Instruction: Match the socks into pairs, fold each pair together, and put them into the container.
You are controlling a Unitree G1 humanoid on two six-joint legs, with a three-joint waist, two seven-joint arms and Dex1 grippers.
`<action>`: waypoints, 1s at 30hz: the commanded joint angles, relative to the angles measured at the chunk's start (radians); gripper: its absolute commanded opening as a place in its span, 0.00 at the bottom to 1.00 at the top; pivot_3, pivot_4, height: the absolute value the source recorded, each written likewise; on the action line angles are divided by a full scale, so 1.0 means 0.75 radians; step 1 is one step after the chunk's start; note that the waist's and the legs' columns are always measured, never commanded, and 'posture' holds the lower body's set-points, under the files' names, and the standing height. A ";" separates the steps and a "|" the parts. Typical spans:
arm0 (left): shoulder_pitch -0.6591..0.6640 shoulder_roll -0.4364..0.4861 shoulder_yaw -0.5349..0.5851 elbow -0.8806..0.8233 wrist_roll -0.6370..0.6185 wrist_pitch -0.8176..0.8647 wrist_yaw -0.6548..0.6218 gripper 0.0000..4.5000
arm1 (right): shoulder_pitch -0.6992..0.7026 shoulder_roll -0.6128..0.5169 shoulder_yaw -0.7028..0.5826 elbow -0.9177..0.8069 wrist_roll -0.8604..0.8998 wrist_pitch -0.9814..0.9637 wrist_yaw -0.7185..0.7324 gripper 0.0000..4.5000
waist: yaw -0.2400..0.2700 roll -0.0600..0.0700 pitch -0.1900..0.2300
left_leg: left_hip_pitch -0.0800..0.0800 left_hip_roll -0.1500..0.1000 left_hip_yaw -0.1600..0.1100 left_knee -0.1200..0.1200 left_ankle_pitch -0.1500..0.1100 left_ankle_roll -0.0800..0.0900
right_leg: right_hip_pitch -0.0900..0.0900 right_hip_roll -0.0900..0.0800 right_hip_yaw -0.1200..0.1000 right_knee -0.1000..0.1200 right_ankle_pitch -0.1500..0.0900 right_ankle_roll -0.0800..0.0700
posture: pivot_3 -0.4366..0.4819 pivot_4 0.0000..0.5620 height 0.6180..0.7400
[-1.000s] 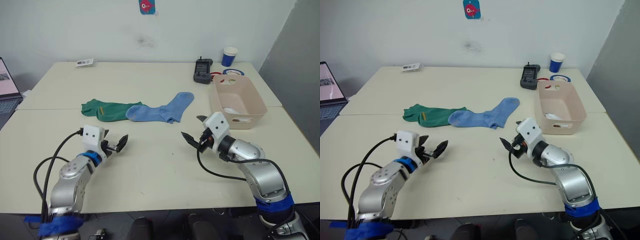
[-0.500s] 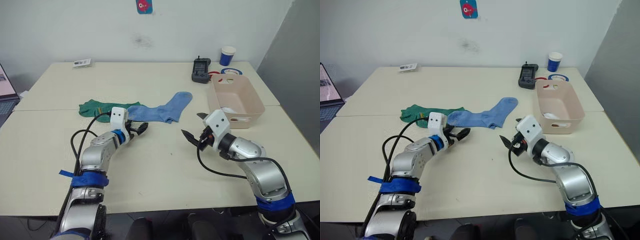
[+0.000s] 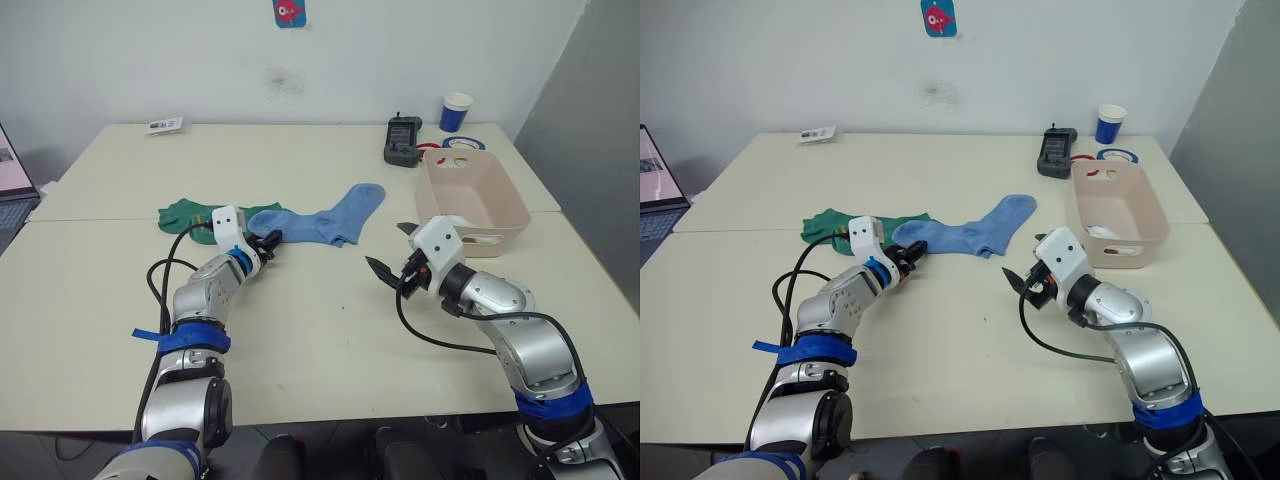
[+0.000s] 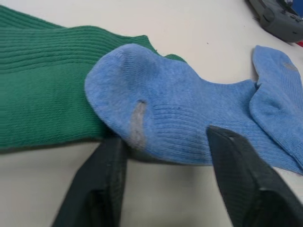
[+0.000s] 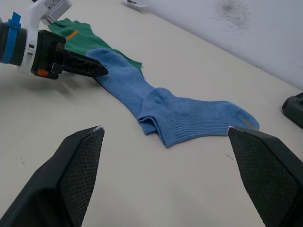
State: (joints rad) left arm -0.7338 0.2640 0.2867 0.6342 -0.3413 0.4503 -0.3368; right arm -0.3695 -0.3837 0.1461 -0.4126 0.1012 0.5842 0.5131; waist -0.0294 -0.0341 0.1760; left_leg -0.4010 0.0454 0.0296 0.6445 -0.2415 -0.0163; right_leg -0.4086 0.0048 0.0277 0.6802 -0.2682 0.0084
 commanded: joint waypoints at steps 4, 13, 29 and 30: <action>-0.017 -0.027 -0.008 -0.092 -0.037 0.016 -0.017 0.11 | -0.022 -0.004 -0.013 -0.038 0.006 -0.016 -0.006 1.00 | 0.000 0.000 0.000 | 0.000 0.000 0.000 0.000 0.000 0.000 | 0.000 -0.001 0.000 0.000 0.000 0.000 | 0.48 0.27 1.00; 0.140 -0.057 -0.035 -0.449 -0.099 0.196 0.006 0.01 | -0.002 -0.003 -0.002 -0.049 0.001 -0.024 -0.010 1.00 | -0.002 0.000 0.000 | 0.000 0.001 0.000 0.000 0.000 0.000 | 0.000 -0.001 0.001 0.000 0.000 0.000 | 0.48 0.27 1.00; 0.622 0.177 0.003 -1.219 -0.475 0.838 -0.105 0.01 | 0.013 -0.023 0.038 -0.006 0.007 -0.088 0.052 1.00 | -0.003 0.000 0.000 | 0.001 0.002 0.000 0.000 0.000 0.000 | 0.000 -0.006 0.002 0.000 0.000 0.001 | 0.48 0.27 1.00; 0.640 0.200 0.005 -1.236 -0.486 0.847 -0.117 0.01 | 0.015 -0.026 0.041 0.000 0.007 -0.094 0.059 1.00 | -0.003 0.000 0.000 | 0.001 0.002 0.000 0.000 0.000 0.000 | 0.000 -0.005 0.001 0.000 0.000 0.001 | 0.48 0.27 1.00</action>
State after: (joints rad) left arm -0.2603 0.3906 0.2752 -0.2337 -0.6671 1.0677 -0.3951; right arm -0.3483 -0.3939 0.1806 -0.3978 0.1007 0.5418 0.5477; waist -0.0313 -0.0343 0.1761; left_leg -0.4001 0.0464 0.0298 0.6442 -0.2415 -0.0164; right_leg -0.4084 0.0007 0.0288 0.6805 -0.2685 0.0088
